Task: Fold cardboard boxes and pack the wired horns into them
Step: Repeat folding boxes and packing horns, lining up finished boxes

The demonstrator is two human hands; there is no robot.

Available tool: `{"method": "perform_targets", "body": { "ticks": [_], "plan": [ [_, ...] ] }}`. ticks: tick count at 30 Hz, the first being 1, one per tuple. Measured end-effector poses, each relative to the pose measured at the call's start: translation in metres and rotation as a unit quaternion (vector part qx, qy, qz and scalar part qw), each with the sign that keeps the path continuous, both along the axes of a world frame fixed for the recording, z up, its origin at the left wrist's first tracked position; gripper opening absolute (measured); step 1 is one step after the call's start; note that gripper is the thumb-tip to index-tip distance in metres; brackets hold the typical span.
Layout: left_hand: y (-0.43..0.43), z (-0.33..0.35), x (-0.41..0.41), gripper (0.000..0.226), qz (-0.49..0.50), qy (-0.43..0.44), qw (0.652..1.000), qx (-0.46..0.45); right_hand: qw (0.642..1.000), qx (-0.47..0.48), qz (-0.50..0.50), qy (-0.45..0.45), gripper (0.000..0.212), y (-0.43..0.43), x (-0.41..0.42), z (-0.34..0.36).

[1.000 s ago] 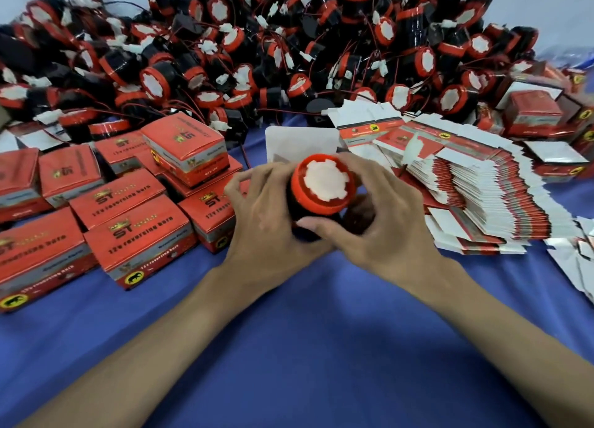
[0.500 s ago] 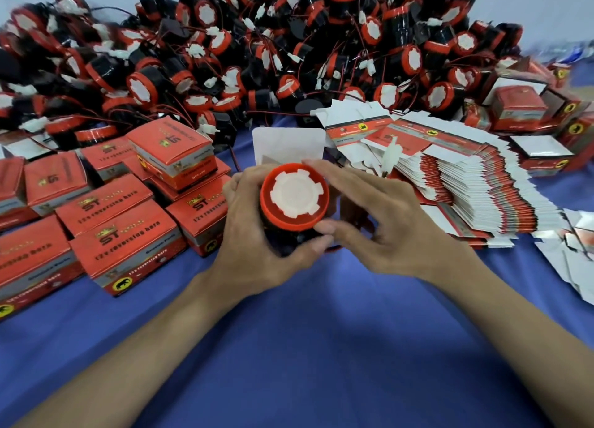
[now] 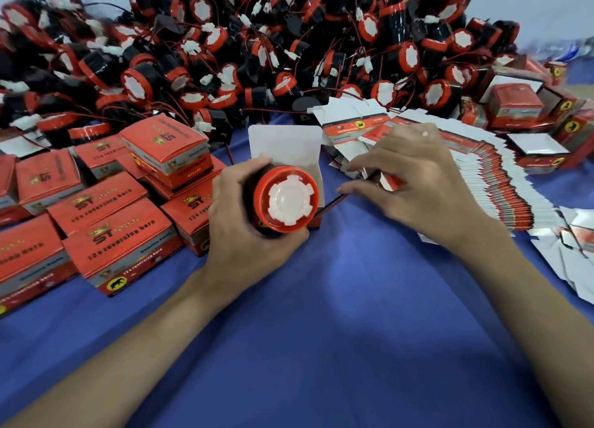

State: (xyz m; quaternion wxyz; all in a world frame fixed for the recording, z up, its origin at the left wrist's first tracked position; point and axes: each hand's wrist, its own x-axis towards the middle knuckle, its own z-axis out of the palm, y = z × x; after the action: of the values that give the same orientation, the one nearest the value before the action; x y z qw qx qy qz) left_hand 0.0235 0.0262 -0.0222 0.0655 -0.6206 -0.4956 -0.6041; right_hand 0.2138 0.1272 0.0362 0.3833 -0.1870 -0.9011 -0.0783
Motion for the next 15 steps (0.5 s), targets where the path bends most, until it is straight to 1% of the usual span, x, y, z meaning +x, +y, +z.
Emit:
{"method": "perform_targets", "body": {
  "ticks": [3, 5, 6, 8, 10, 13, 14, 15],
  "plan": [
    [-0.001, 0.004, 0.001, 0.061, 0.000, 0.021, 1.000, -0.010, 0.997, -0.063, 0.024, 0.027, 0.026, -0.002, -0.003, 0.001],
    [-0.001, 0.005, 0.001, 0.058, -0.010, 0.039, 0.999, -0.004, 0.985, -0.148, 0.046, 0.078, 0.020, -0.004, -0.004, 0.001],
    [-0.002, 0.005, 0.001, 0.056, -0.014, 0.048, 0.999, -0.001, 0.970, -0.207, 0.059, 0.116, 0.018, -0.004, -0.005, 0.001],
    [-0.002, 0.005, 0.001, 0.057, -0.021, 0.062, 0.998, 0.006, 0.927, -0.312, 0.092, 0.189, 0.023, -0.006, -0.008, 0.000],
    [-0.002, 0.006, 0.001, 0.056, -0.026, 0.086, 0.996, 0.014, 0.902, -0.344, 0.107, 0.238, 0.028, -0.008, -0.012, -0.001],
    [-0.002, 0.005, 0.002, 0.055, -0.041, 0.132, 0.990, 0.031, 0.890, -0.346, 0.089, 0.284, 0.028, -0.011, -0.015, 0.001],
    [-0.001, 0.005, 0.002, 0.053, -0.049, 0.143, 0.988, 0.035, 0.878, -0.360, 0.084, 0.304, 0.025, -0.011, -0.015, 0.002],
    [-0.001, 0.006, 0.003, 0.053, -0.055, 0.151, 0.986, 0.040, 0.848, -0.399, 0.087, 0.338, 0.020, -0.011, -0.016, 0.002]
  ]
}}
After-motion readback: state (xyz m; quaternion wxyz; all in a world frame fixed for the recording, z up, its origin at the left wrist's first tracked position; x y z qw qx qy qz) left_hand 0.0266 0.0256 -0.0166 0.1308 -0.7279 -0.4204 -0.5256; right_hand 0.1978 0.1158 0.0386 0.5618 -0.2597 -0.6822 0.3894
